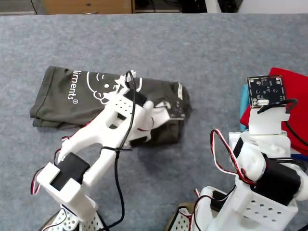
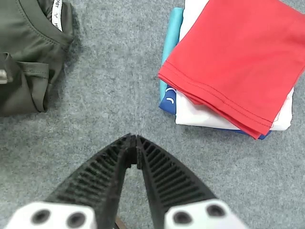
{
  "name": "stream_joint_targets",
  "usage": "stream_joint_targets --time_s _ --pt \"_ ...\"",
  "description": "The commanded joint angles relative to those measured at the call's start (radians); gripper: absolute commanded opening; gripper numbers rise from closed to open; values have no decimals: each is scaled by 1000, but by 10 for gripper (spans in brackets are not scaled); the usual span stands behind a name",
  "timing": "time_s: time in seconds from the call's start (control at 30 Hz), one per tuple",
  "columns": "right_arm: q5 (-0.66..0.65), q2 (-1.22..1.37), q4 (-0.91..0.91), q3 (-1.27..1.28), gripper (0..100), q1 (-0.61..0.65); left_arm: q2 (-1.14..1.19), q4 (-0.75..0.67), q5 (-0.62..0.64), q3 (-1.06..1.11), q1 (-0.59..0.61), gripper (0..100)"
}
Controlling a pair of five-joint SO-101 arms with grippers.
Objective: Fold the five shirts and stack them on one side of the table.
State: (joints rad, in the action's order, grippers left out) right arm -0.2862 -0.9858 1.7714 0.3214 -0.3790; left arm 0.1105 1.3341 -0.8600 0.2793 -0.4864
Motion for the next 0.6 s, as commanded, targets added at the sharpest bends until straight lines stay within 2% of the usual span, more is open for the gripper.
stream_joint_targets --time_s 0.0,0.2,0.43,0.57 --pt "-8 -7 14 2 4 -15 -47 -138 -6 -14 40 31" --pt "-8 -7 14 2 4 -15 -21 -269 -9 -44 72 31" --pt "-8 -7 14 2 4 -15 199 -436 -9 -121 147 29" --pt "-8 -5 14 2 4 -15 294 -417 -3 -249 181 28"
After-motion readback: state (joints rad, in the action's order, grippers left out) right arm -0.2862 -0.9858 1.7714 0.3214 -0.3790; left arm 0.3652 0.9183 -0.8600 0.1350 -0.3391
